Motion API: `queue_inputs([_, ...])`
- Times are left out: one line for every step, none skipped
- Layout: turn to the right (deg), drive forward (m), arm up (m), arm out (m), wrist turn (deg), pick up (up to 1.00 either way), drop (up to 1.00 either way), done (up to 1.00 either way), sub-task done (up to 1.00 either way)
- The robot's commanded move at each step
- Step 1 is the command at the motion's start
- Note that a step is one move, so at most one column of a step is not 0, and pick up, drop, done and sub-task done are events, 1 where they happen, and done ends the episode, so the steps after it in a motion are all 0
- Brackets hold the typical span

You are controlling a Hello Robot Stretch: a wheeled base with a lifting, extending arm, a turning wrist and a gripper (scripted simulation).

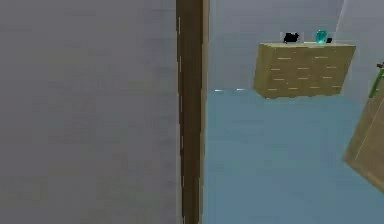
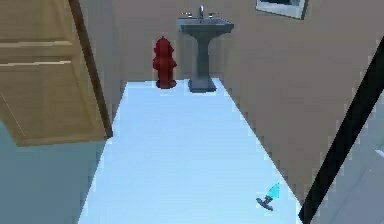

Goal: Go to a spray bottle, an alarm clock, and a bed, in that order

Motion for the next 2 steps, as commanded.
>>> queue_inputs([45.0, 0.0, 0.0, 0.0, 0.0, 0.0, 0.0, 0.0, 0.0])
queue_inputs([15.0, 0.0, 0.0, 0.0, 0.0, 0.0, 0.0, 0.0, 0.0])
